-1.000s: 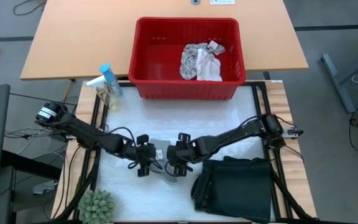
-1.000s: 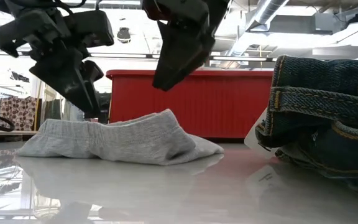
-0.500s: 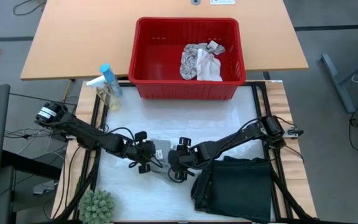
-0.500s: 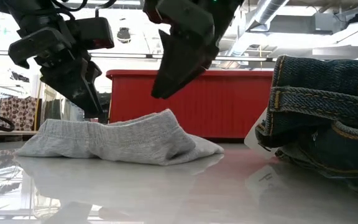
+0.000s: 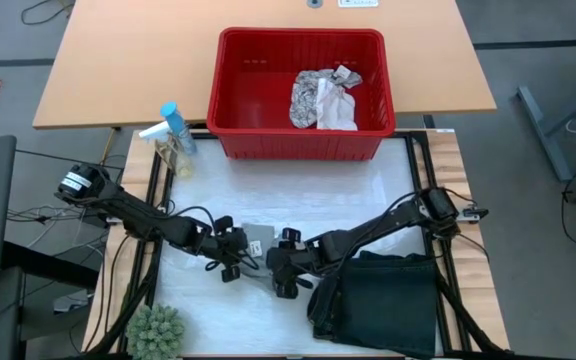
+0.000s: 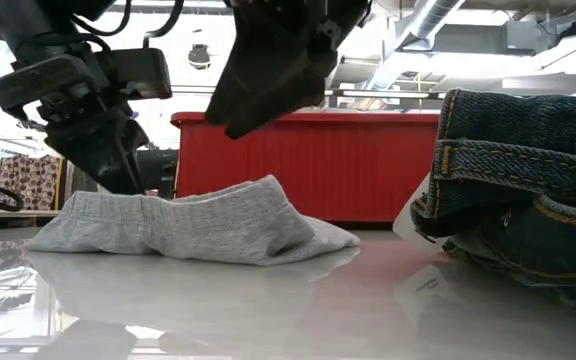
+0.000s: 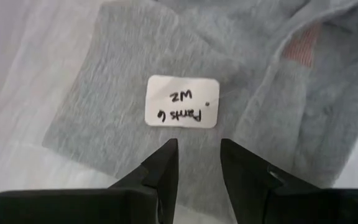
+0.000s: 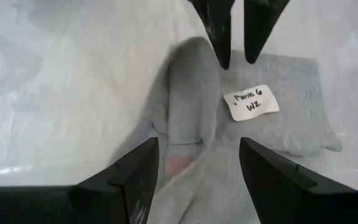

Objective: Fold Laundry from Bin
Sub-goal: Fold the gray boxer from the red laundry bin

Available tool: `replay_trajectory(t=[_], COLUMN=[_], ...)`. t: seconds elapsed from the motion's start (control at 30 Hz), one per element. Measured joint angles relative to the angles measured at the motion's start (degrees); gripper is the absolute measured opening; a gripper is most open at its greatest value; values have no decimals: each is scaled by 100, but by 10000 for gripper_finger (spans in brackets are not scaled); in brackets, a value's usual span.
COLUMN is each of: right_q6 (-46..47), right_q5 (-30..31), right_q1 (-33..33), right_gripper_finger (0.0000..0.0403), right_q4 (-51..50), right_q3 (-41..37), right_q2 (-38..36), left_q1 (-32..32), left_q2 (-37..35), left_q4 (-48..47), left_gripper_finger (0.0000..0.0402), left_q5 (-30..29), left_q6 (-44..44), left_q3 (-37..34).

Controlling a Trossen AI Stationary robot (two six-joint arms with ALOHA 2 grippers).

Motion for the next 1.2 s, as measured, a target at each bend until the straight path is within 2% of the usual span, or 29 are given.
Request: replay_trajectory(t=[0.3, 0.5, 0.6, 0.9, 1.07, 1.2], right_q6=[210, 364, 361, 367, 549, 607], right_q5=[422, 344, 449, -45, -302, -347], right_q1=[-17, -23, -30, -202, -169, -148], right_gripper_finger=[249, 249, 249, 244, 202, 121], right_q4=[63, 331, 98, 2, -75, -58], right_q3=[0, 64, 121, 144, 142, 148], right_q2=[23, 479, 535, 734, 908, 929], left_q1=[2, 7, 4, 4, 4, 4], left_q2=[0, 0, -2, -2, -2, -2], left_q4=[113, 123, 117, 98, 108, 107], left_gripper_finger=[107, 107, 107, 107, 107, 107], left_q5=[-103, -166, -167, -166, -160, -206], left_q6=[26, -42, -44, -39, -37, -22], left_q3=[0, 0, 0, 0, 0, 0])
